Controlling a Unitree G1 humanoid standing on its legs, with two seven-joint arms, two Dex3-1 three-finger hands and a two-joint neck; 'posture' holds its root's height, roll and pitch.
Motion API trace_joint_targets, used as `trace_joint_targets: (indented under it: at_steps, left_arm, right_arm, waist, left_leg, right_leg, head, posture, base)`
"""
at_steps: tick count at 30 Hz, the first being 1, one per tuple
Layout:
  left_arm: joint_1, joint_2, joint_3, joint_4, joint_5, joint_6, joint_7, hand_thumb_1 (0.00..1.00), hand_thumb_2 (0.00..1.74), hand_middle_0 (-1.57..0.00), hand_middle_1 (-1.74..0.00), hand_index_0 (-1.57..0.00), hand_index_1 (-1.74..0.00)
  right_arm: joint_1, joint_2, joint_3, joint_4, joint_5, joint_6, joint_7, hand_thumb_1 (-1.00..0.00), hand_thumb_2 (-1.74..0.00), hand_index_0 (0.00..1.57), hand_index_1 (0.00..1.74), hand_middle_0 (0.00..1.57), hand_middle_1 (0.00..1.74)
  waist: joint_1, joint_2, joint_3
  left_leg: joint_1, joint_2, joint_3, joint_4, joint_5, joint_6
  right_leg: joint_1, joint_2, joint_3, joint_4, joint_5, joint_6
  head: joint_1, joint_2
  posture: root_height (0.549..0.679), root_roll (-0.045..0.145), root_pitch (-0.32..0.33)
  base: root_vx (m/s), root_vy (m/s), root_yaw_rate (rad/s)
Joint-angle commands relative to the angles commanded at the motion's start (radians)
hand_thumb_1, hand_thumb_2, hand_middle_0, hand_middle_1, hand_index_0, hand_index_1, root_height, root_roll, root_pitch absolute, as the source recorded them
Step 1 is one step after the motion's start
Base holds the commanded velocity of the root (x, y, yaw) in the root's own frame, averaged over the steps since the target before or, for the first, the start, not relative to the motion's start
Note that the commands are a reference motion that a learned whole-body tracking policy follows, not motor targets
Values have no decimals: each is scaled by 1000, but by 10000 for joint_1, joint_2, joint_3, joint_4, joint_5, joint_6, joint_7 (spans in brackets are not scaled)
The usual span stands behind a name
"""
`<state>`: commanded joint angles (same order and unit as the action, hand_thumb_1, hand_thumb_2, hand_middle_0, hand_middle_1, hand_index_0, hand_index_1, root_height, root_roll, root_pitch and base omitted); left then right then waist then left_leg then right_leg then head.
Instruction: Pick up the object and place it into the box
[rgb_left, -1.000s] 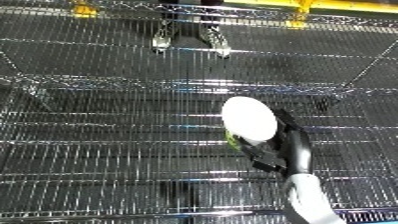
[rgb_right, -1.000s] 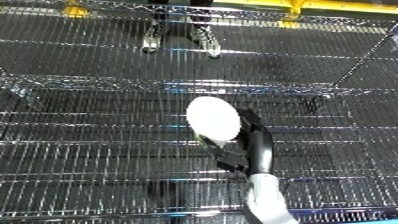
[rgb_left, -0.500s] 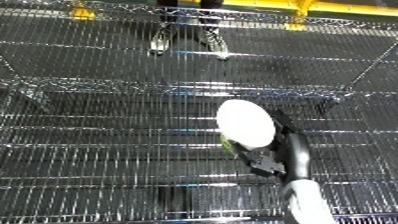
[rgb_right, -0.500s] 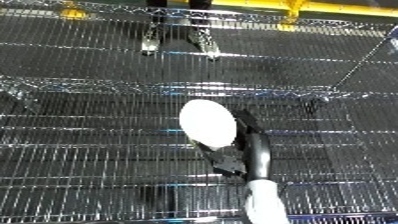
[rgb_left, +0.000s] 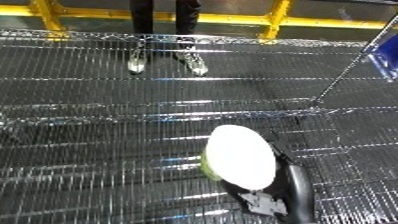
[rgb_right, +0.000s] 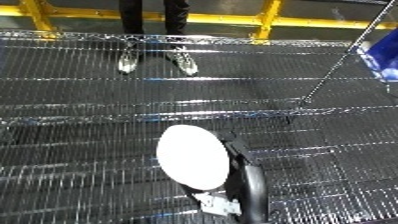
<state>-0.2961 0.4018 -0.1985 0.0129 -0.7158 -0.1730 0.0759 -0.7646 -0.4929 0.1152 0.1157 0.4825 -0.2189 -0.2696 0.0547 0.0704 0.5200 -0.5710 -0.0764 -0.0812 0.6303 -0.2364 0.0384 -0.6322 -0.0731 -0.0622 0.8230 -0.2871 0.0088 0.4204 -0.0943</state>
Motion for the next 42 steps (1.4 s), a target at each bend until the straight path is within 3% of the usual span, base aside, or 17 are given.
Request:
trace_joint_targets:
  at_steps: [6,11,14,17,23,28,33,38,42]
  left_arm:
    - [172,-115,163,-91,5,195,12,1000,1740,-1570,-1740,-1570,-1740]
    - [396,-145,310,-197,-28,455,-37,1000,1740,-1570,-1740,-1570,-1740]
    - [550,-176,385,-219,-20,563,-92,1000,1740,-1570,-1740,-1570,-1740]
    - [753,-211,427,-164,-20,658,-105,1000,1740,-1570,-1740,-1570,-1740]
    - [1267,-272,605,-63,35,792,-282,1000,1740,-1570,-1740,-1570,-1740]
    - [1635,-349,724,-60,77,784,-372,1000,1740,-1570,-1740,-1570,-1740]
    - [1787,-508,751,55,-8,539,-414,1000,1740,-1570,-1740,-1570,-1740]
    - [1779,-754,666,163,-112,258,-327,1000,1740,-1570,-1740,-1570,-1740]
    - [1852,-870,665,250,-101,144,-386,1000,1740,-1570,-1740,-1570,-1740]
  right_arm:
    - [1422,592,-272,-1290,-145,-202,213,-1000,-1740,1570,1740,1570,1740]
    - [2510,1029,-413,-2057,-168,-310,464,-1000,-1740,1570,1740,1570,1740]
    - [3145,1083,-533,-2241,-84,-433,624,-1000,-1740,1570,1740,1570,1740]
    - [3827,1122,-700,-2344,103,-594,644,-1000,-1740,1570,1740,1570,1740]
    - [5028,1238,-1118,-2461,446,-942,349,-1000,-1740,1570,1740,1570,1740]
    - [5943,1302,-1586,-2618,697,-1271,-1,-1000,-1740,1570,1740,1570,1740]
    - [6547,1318,-2142,-2454,838,-1655,-375,-1000,-1740,1570,1740,1570,1740]
    - [7088,1340,-2645,-2186,1081,-1947,-721,-1000,-1740,1570,1740,1570,1740]
    - [7530,1413,-2888,-1843,1234,-2277,-946,-1000,-1740,1570,1740,1570,1740]
  waist:
    - [-295,-255,0]
    - [-513,-443,0]
    - [-626,-523,-31]
    - [-749,-601,-201]
    - [-1004,-655,-597]
    - [-1374,-590,-769]
    - [-1866,-366,-808]
    - [-2469,21,-768]
    - [-2838,264,-762]
  left_leg:
    - [865,195,12,-454,58,-92]
    - [1683,328,21,-908,136,-175]
    - [2215,439,46,-1216,197,-230]
    - [2716,571,116,-1505,229,-276]
    - [3394,806,300,-1903,200,-332]
    - [3785,941,557,-2060,111,-370]
    - [4088,959,904,-2254,97,-394]
    - [4287,836,1267,-2453,109,-393]
    - [4467,742,1509,-2525,51,-383]
  right_leg:
    - [854,22,10,-540,62,54]
    - [1693,62,1,-1083,104,77]
    - [2217,64,17,-1410,133,99]
    - [2722,36,41,-1762,181,129]
    - [3376,-3,144,-2343,301,198]
    - [3688,-24,303,-2734,423,234]
    - [3707,-70,570,-2895,507,313]
    - [3532,-23,869,-2838,463,348]
    - [3500,-44,1013,-2843,445,382]
  head:
    - [-424,-195]
    - [-685,-765]
    - [-697,-1402]
    - [-515,-1972]
    - [393,-2564]
    - [1141,-3097]
    - [1921,-3135]
    - [2920,-3123]
    - [3690,-2972]
  posture:
    - [640,41,120]
    - [647,46,87]
    - [652,48,65]
    - [656,49,46]
    - [662,50,26]
    - [665,54,17]
    - [667,61,16]
    - [666,71,23]
    - [666,76,25]
  base:
    - [-21,-29,-69]
    - [-18,-16,-68]
    - [-11,7,-70]
    - [6,12,-88]
    - [10,6,-141]
    - [-21,57,-272]
    - [-31,119,-309]
    - [-42,163,-267]
    - [-15,104,-153]
